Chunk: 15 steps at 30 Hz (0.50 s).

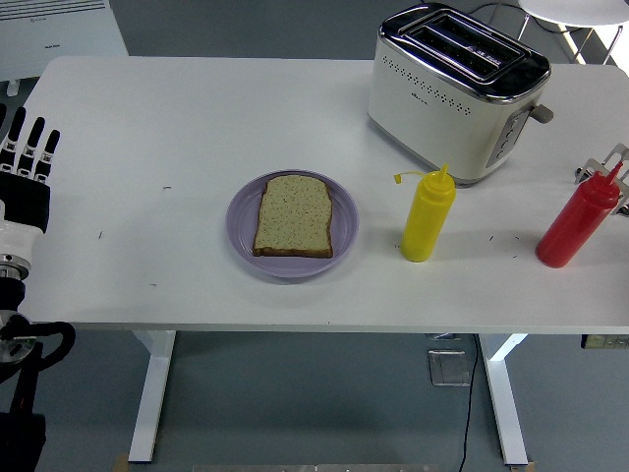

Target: Pick up the cup,pour liquid into bread,place the cup on the desk

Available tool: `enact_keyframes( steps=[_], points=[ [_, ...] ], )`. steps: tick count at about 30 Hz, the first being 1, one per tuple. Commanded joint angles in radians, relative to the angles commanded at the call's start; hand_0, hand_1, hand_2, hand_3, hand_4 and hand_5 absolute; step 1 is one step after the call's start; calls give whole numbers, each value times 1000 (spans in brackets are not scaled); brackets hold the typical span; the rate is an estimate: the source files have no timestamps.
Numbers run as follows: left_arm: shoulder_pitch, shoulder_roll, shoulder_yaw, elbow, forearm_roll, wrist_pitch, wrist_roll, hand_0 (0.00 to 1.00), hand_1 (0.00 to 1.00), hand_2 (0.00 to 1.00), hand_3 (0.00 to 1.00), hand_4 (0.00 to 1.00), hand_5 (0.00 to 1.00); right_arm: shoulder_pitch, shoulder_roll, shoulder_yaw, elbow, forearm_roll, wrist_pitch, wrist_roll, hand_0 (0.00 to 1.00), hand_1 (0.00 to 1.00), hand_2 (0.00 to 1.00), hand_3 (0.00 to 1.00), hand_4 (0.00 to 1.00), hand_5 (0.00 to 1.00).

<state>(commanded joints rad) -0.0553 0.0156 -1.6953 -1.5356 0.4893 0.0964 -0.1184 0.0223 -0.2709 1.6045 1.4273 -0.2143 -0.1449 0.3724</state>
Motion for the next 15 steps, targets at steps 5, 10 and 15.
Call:
enact_keyframes(
  steps=[5, 10, 15],
  points=[
    [2, 0, 5, 0, 0, 1, 0, 802, 774, 792, 718, 483, 998, -4, 3, -1, -1, -7, -1, 0, 784, 688, 709, 687, 505, 462],
    [4, 1, 10, 0, 0, 0, 0, 802, 774, 792, 718, 483, 998, -7, 4, 4, 2, -17, -5, -1, 784, 687, 709, 688, 505, 462],
    [6, 1, 14, 0, 2, -2, 1, 802, 773, 792, 718, 483, 998, -9, 3, 9, 8, -32, -8, -4, 783, 686, 709, 689, 507, 461]
  ],
)
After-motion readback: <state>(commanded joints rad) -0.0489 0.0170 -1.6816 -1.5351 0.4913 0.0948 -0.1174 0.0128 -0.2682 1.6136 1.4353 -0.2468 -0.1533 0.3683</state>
